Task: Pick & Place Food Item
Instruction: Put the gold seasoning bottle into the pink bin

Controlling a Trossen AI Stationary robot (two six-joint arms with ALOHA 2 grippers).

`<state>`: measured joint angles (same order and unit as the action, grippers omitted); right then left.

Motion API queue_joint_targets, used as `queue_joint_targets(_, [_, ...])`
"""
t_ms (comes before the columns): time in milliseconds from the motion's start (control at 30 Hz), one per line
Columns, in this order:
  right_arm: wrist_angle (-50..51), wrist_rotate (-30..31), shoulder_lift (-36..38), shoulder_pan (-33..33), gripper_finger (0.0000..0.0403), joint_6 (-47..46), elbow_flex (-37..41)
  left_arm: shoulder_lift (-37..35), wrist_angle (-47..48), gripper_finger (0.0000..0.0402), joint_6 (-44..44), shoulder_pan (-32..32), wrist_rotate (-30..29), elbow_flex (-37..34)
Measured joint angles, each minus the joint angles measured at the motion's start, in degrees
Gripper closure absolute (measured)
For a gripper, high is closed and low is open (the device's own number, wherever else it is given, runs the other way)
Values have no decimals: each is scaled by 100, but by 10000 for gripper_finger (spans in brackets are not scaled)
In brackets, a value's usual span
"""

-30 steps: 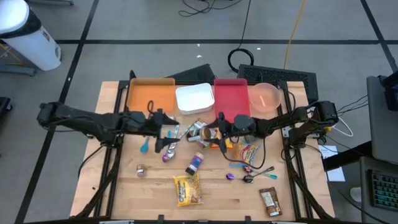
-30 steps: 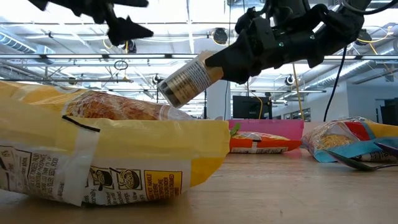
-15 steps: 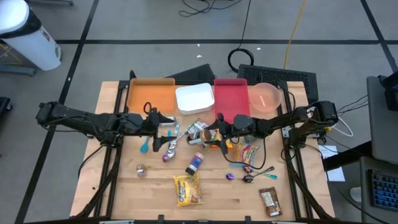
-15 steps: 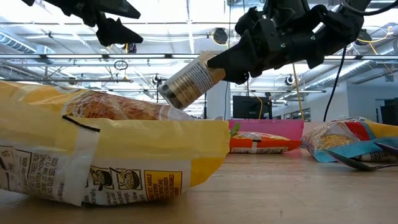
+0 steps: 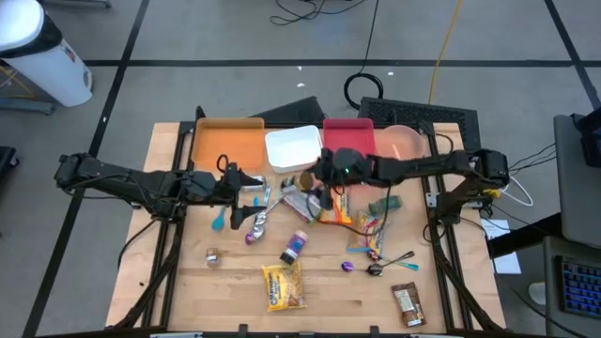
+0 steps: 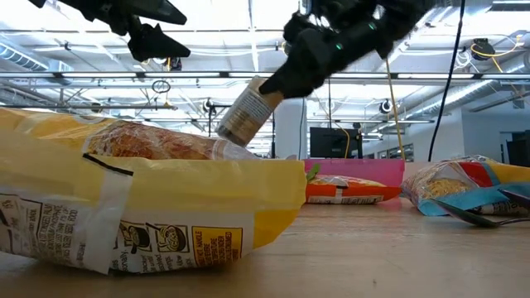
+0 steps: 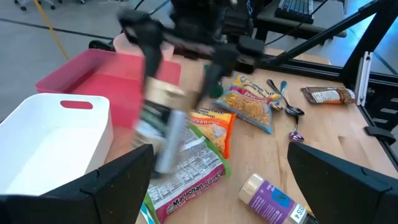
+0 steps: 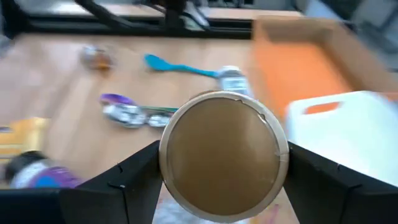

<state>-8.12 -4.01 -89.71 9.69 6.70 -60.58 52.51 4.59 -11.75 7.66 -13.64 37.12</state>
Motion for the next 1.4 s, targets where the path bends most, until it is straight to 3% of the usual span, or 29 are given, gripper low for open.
queue_joint_targets(300, [3580, 736, 9, 678, 133, 666, -2022, 0, 41, 23, 67, 0, -1, 0])
queue_joint_targets(433, [4343, 725, 11, 1058, 131, 660, -2478, 145, 34, 23, 71, -2, -44, -3])
queue_joint_targets(633, [5123, 723, 54, 1727, 133, 662, -2537, 322, -2, 23, 72, -7, -207, -7])
queue_joint_targets(1067, [4554, 594, -245, 2478, 133, 775, -1853, 817, -512, 23, 476, -7, -745, -5])
queue_joint_targets(1200, [4243, 242, -532, 2589, 131, 809, -1853, 826, -610, 23, 660, -7, -728, -6])
queue_joint_targets(1400, [3881, 210, -837, 2702, 133, 1068, -1861, 824, -624, 23, 669, -7, -696, -5])
